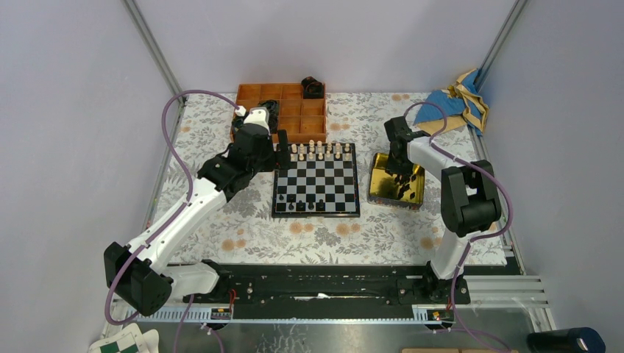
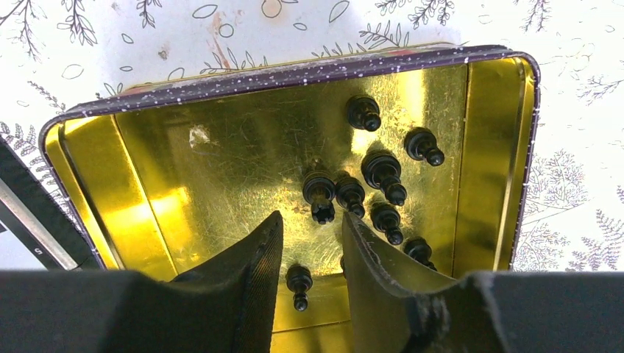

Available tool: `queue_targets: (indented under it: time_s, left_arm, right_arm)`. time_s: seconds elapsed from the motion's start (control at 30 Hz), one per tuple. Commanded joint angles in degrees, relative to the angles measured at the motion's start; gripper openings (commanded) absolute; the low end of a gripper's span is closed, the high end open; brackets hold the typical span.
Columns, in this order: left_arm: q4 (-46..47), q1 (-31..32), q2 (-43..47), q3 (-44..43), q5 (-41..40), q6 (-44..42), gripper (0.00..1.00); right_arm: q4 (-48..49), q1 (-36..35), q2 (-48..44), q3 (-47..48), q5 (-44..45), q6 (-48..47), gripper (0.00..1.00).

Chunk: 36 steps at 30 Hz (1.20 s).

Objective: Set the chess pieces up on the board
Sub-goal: Pick up the chess piece from the storage box.

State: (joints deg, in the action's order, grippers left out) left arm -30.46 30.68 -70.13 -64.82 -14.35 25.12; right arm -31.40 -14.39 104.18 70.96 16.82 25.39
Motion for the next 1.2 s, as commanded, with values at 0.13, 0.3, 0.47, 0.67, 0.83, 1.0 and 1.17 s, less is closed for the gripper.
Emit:
queue_targets:
  time_s: [0.13,0.3,0.47,0.67,0.83,1.0,1.17]
  left_arm:
    - [1.0,-0.5,0.1,0.0,0.3,-1.0,0.99]
    - [1.0,-0.7,0.0,0.2,0.4,-1.0,0.99]
    - [1.1,-0.7,-0.2,0.2,0.5,-1.0,0.99]
    - [1.0,-0.8,-0.2,0.2,0.6,-1.0,0.99]
    - [1.1,-0.9,-0.3,0.2,0.6,-1.0,0.99]
    - [1.1,-1.0,-0.3,0.4,0.7,-1.0,0.99]
    - [1.1,-1.0,-0.4,0.4,0.7,-1.0,0.99]
  right_arm:
    - [1.2,0.7,0.9,2.0,-0.7,0.5,0.39]
    - [1.2,0.9,1.3,2.3,-0.7,0.4,0.36]
    - [1.3,1.0,1.5,2.2,-0.9,0.4,0.32]
    - [1.3,1.3,1.7,2.3,-0.8,0.3,0.25]
    - [1.3,1.4,1.7,2.3,-0.8,0.2,0.11]
    - [1.2,1.4,1.3,2.6,-1.3,0.2,0.02]
    - [1.0,1.4,0.9,3.0,-2.5,0.1,0.0]
